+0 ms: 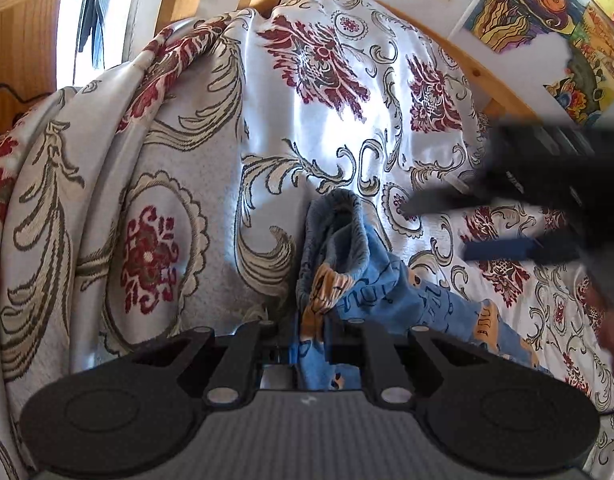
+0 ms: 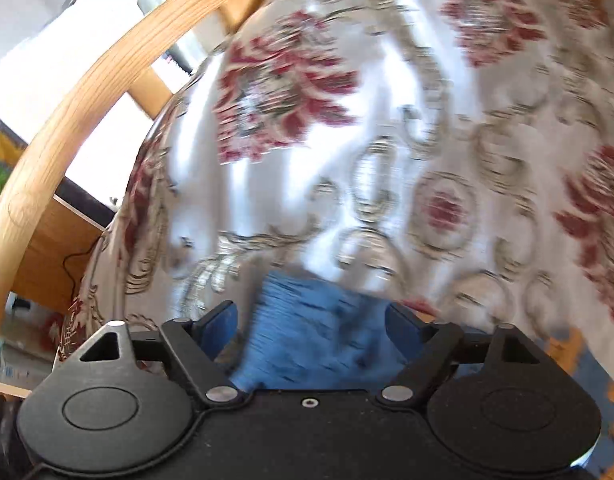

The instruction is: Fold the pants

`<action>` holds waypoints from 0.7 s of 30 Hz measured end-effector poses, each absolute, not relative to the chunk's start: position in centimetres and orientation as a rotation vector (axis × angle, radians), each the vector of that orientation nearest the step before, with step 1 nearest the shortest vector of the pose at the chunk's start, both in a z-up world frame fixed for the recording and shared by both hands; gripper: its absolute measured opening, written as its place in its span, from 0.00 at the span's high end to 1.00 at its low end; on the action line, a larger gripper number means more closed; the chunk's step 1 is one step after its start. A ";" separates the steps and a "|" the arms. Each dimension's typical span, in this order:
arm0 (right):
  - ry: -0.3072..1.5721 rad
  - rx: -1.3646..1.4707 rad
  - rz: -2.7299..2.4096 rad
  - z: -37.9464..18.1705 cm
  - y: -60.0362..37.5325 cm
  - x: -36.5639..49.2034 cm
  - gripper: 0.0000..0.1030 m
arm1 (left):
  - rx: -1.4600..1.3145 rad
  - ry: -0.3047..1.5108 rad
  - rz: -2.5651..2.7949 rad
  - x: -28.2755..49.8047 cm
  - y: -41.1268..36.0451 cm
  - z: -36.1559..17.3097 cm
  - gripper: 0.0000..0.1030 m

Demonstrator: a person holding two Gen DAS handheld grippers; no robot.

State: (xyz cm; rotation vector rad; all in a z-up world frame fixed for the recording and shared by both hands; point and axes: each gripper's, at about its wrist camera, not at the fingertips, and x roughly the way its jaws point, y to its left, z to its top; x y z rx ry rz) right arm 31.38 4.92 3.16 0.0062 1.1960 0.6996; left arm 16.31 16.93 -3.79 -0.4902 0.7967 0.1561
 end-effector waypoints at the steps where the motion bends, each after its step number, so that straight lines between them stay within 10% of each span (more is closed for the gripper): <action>1: 1.202 -0.012 0.712 3.0 6.0 31.5 0.26 | -0.495 0.799 0.157 16.4 17.0 -3.8 0.88; 6: 1.220 -0.094 0.711 2.3 8.2 31.1 0.51 | -0.524 0.814 0.170 16.6 17.5 -4.2 0.88; 12: 1.226 -0.114 0.703 1.5 8.5 31.1 0.52 | -0.491 0.819 0.179 16.8 17.0 -4.2 0.88; 16: 1.209 -0.090 0.667 1.2 7.8 31.4 0.83 | -0.476 0.818 0.184 16.9 16.7 -4.1 0.88; 21: 1.156 -0.040 0.681 2.1 6.3 30.9 0.89 | -0.400 0.790 0.176 16.8 15.6 -3.6 0.88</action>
